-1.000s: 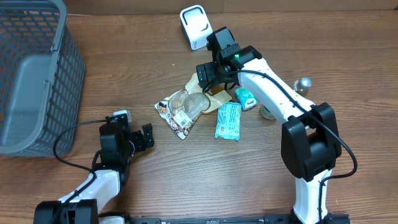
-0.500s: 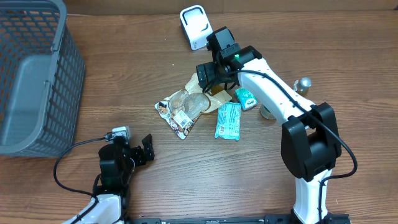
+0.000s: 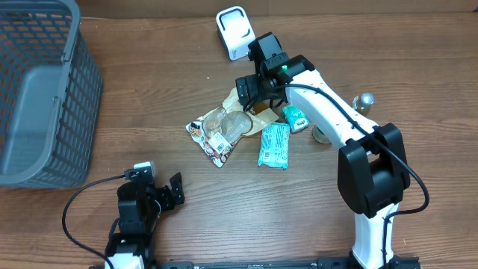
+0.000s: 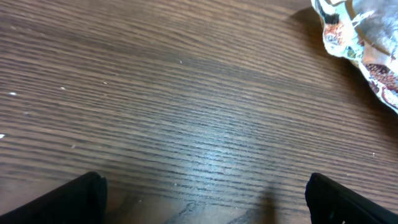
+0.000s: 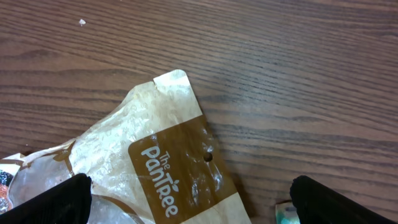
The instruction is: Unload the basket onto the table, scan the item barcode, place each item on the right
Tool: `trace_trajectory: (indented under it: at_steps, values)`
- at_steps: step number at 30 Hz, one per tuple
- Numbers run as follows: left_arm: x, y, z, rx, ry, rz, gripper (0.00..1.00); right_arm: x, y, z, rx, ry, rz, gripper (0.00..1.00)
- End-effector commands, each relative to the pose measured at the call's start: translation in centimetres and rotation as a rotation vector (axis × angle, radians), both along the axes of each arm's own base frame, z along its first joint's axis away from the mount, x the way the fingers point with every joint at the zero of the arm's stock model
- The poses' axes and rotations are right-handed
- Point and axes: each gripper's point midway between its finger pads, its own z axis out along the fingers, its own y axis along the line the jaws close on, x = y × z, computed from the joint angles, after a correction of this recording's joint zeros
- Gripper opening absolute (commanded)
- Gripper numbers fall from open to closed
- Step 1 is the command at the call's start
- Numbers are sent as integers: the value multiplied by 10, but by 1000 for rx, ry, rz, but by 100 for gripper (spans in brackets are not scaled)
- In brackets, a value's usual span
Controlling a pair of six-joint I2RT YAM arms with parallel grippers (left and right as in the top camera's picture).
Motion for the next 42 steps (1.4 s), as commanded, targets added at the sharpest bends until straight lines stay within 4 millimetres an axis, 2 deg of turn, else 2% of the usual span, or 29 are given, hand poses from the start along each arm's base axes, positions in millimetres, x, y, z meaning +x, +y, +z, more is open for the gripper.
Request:
trace_trajectory:
  at_steps: [1, 4, 8, 14, 25, 42]
  values:
    - [-6, 5, 5, 29, -18, 17, 100, 1, -4, -1, -7, -2, -11, 100]
    - [-10, 5, 10, 30, -32, 16, 100, 1, -4, -1, -7, -2, -11, 100]
    - [-1, 5, 30, 39, -126, 5, 100, 1, -4, -1, -7, -2, -11, 100]
    - [2, 2, 39, 31, -170, -2, 100, 1, -4, -1, -7, -2, -11, 100]
    - [11, 3, 96, 86, -420, -20, 100, 1, -4, -1, -7, -2, -11, 100]
    - [7, 3, 147, 111, -644, -19, 100, 1, -4, -1, -7, -2, -11, 100]
